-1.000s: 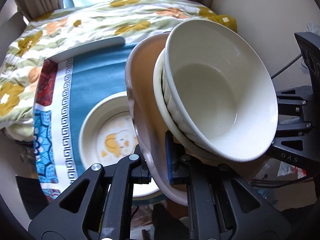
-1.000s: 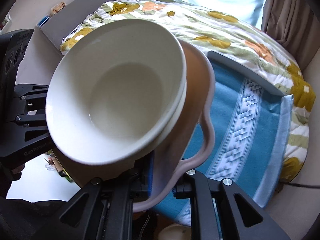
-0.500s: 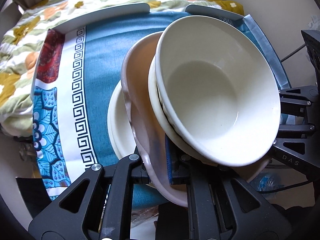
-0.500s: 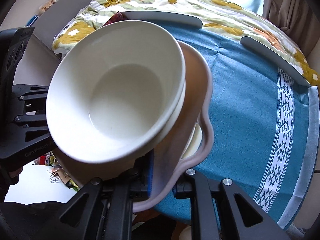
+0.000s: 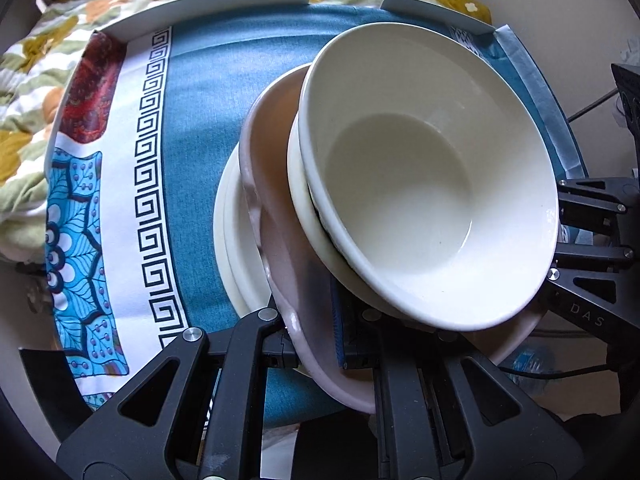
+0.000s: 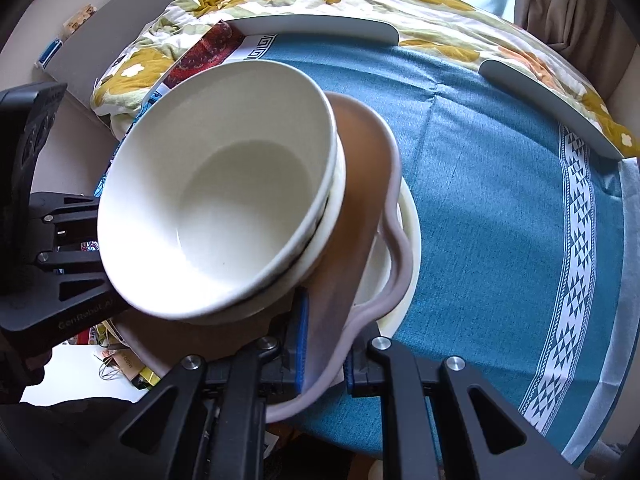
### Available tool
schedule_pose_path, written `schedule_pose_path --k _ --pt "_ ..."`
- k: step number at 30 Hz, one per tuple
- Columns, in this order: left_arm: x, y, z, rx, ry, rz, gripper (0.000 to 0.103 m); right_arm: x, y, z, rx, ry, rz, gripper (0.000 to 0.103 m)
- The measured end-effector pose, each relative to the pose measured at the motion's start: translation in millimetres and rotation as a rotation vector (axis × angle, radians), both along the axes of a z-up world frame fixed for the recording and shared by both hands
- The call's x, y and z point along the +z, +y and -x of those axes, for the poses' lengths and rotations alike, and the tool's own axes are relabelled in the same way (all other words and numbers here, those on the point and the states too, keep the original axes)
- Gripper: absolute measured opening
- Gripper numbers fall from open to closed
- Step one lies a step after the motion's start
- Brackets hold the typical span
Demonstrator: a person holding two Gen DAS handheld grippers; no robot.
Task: Organize plates and bowls
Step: 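Lift the basin with bowls and carry it over the plate stack, then lower the basin onto the plate stack and open the right gripper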
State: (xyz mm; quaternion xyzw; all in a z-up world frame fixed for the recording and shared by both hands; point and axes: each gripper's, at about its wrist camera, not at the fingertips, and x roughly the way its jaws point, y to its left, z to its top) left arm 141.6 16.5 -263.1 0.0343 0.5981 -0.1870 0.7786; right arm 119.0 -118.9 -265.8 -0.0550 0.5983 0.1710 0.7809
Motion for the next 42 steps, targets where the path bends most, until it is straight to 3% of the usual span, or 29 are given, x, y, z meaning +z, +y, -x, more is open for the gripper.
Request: schedule_pose_path --k 13,23,30,35,40,41,42 --pt "10.2 -8.2 -2.0 -0.037 -0.051 -0.108 0.011 -4.3 0.0 1.3 -0.081 0.004 -0.024 0.014" --pt "31.5 2.6 4.0 -0.041 -0.066 -0.119 0.013 18.0 -13.1 4.9 -0.178 -0.002 -0.041 0.014" --pt "65.3 8.8 19.3 0.006 -0.112 -0.131 0.013 40.7 -31.3 17.1 -0.264 -0.022 -0.113 0.014" --pt "115.8 12.6 50.2 0.077 -0.162 -0.08 0.013 84.1 -41.9 43.9 -0.251 -0.108 -0.158 0.014" --pt "208.6 3.3 83.3 0.131 -0.403 0.031 0.015 160.3 -50.5 69.1 -0.213 -0.293 -0.177 0.014" --pt "223.5 1.4 88.2 0.141 -0.45 0.042 0.019 176.1 -52.9 74.6 -0.215 -0.34 -0.171 0.015" --pt "236.9 -0.4 93.7 0.151 -0.499 0.048 0.039 191.6 -56.1 81.6 -0.226 -0.39 -0.162 0.026"
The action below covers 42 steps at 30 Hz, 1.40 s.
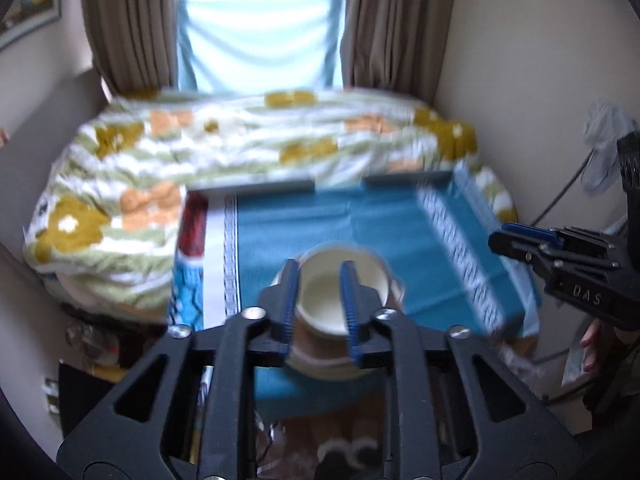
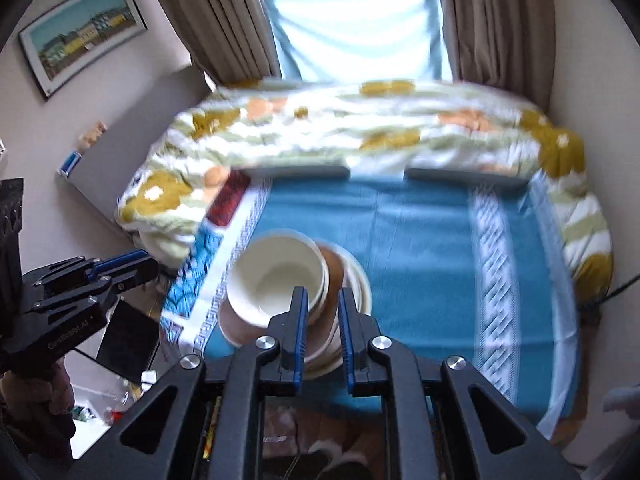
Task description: Organize plates and bowls
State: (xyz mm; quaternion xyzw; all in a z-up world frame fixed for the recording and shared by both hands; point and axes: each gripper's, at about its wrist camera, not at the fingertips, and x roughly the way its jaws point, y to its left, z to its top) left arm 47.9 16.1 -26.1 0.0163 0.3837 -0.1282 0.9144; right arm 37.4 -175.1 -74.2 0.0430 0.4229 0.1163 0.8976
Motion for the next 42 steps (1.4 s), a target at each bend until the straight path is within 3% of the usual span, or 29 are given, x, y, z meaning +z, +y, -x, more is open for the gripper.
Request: schedule_pose_path --k 1,2,3,4,8,14,23,42 --pt "12.8 -1.8 6.2 0.017 -0.055 0.001 0.073 11.9 -3.2 5.7 -0.02 -0.038 0.007 0.052" --pt "23.6 -3.0 11.6 0.036 -0.109 0.003 0.088 25.3 -8.2 12.7 -0.043 -0.084 0.012 0.069" --pt "33.8 -3.6 20.3 0.051 -0.176 0.014 0.1 33.8 -10.8 17.3 -0.055 -0.117 0.014 0.097" --pt "41.2 -4.5 27.3 0.055 -0.226 0.029 0.101 42.6 -14.3 23.6 -0.064 -0.155 0.019 0.103" --pt "52.7 -8.3 40.9 0.097 -0.301 0.045 0.103 57.8 -21.9 42.4 -0.137 -0.249 0.076 0.103" --pt "46.3 -14.6 52.2 0.133 -0.326 0.044 0.103 62.7 -28.5 59.0 -0.204 -0.347 0.133 0.103" --pt "49.3 -18.9 65.8 0.172 -0.375 0.016 0.103 64.8 -36.2 63.7 -0.229 -0.351 0.126 0.103" --pt "50.0 -26.2 60.4 0.166 -0.392 -0.003 0.103 64.3 -37.7 58.7 -0.259 -0.368 0.139 0.103"
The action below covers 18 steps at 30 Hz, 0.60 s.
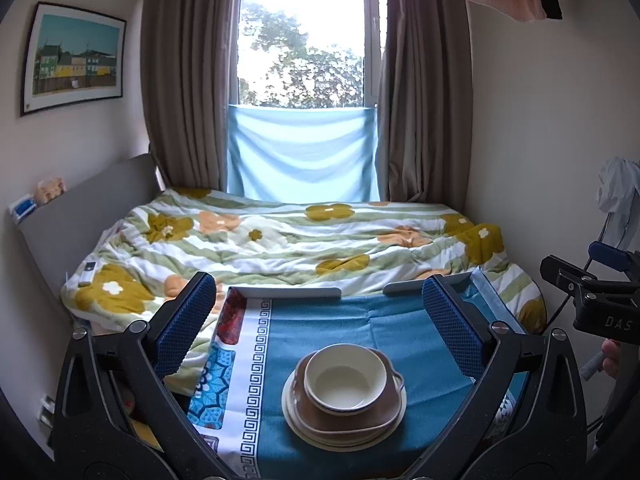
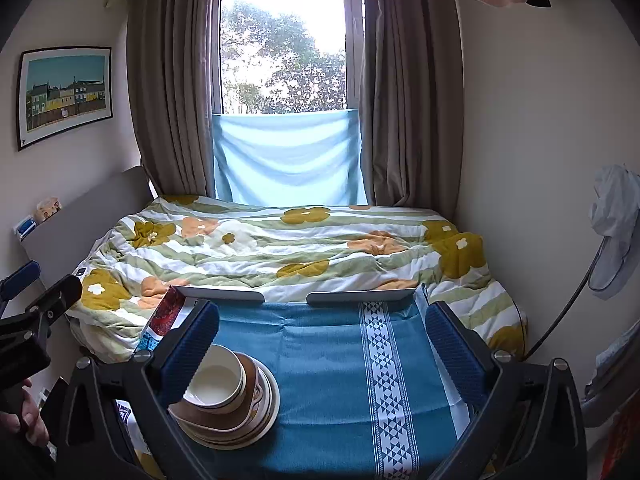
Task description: Organize plates and bowls
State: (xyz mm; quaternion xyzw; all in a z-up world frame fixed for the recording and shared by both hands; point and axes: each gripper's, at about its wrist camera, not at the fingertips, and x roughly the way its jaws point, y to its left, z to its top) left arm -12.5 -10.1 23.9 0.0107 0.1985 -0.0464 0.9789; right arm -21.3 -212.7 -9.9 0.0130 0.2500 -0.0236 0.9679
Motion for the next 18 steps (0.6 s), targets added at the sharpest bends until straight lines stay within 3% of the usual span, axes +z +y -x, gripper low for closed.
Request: schedule_pose_path --k 18 --pt "2.1 -4.2 0.1 -0.011 -0.009 -0.013 0.103 1.5 -2.9 -3.7 -0.015 -0.002 0.003 0.103"
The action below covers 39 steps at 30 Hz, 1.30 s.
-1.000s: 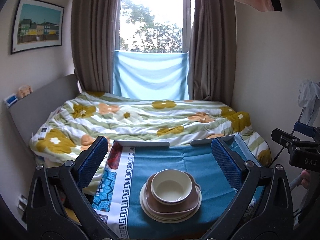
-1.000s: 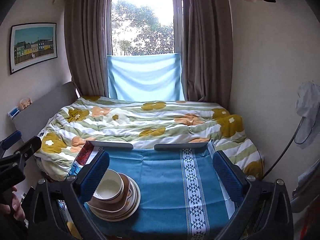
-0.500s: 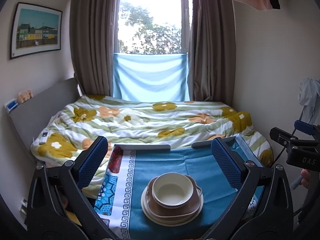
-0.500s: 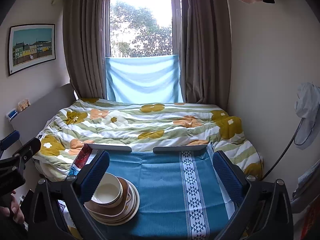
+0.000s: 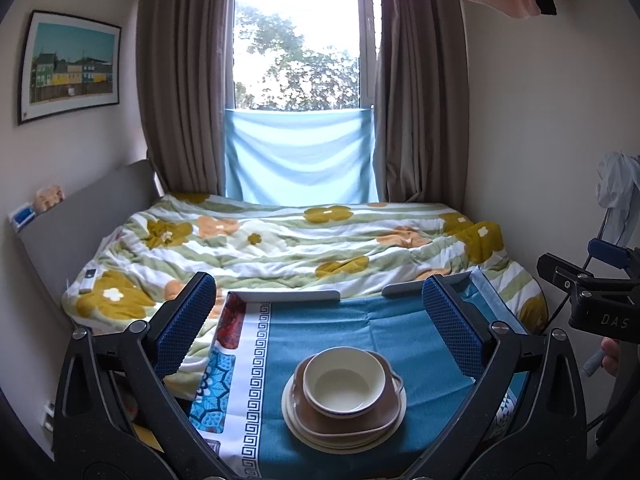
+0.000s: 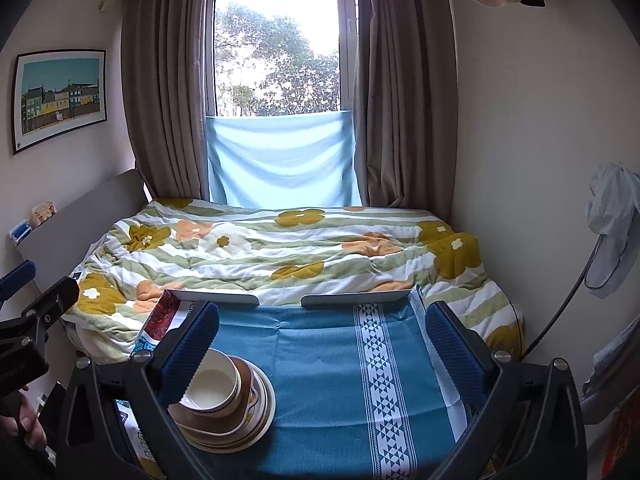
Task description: Organize plates and bowls
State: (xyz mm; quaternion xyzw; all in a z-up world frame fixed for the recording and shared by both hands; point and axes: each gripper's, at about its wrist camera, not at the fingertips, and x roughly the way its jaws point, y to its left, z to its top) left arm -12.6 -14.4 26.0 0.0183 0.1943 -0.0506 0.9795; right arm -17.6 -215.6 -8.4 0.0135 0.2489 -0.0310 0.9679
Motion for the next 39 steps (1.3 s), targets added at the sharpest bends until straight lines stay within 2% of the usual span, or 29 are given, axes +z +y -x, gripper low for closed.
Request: schedule_pose_path --k 24,39 --pt "-1.0 1.5 -3.5 0.005 0.01 -0.006 0.103 -0.5 -1.1 -0.1 0.001 -0.001 -0.002 0.103" --pt "-0.3 8.9 -1.2 0.031 -0.044 -0.003 0.103 -0.2 1.8 -2.9 0.001 0.003 -0.009 0.103"
